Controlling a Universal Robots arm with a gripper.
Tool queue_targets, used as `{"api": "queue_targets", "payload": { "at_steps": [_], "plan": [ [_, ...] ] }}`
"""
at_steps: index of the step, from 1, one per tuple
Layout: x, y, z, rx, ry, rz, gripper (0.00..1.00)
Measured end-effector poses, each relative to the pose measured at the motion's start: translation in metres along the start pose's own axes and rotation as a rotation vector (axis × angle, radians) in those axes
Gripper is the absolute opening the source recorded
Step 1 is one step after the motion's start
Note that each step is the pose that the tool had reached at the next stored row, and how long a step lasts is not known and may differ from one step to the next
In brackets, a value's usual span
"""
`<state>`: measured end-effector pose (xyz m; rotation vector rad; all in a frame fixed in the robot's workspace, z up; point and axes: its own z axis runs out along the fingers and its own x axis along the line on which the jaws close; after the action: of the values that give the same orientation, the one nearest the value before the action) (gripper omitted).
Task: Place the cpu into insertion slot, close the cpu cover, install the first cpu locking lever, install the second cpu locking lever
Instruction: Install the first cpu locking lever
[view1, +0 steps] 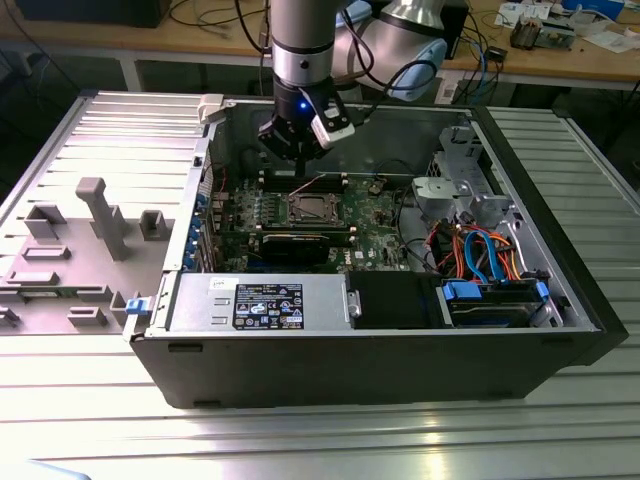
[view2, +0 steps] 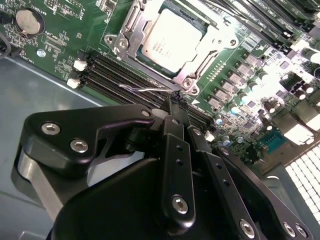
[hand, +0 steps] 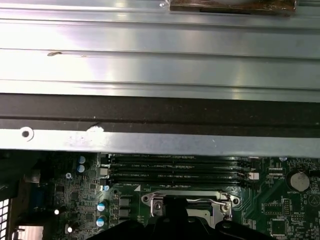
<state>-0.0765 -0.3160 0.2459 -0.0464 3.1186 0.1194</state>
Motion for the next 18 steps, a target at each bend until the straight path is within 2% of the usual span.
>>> {"api": "queue_targets", "payload": {
  "at_steps": [8,10,18],
  "plan": [
    [-0.0041,0.0003,0.0064,0.0,0.0001,0.0,0.11],
    [-0.0076,0.0008,0.0088,-0.0002,0.0,0.0,0.11],
    [-0.012,0.0036,0.0125,-0.0001,0.0,0.0,0.11]
  ]
}}
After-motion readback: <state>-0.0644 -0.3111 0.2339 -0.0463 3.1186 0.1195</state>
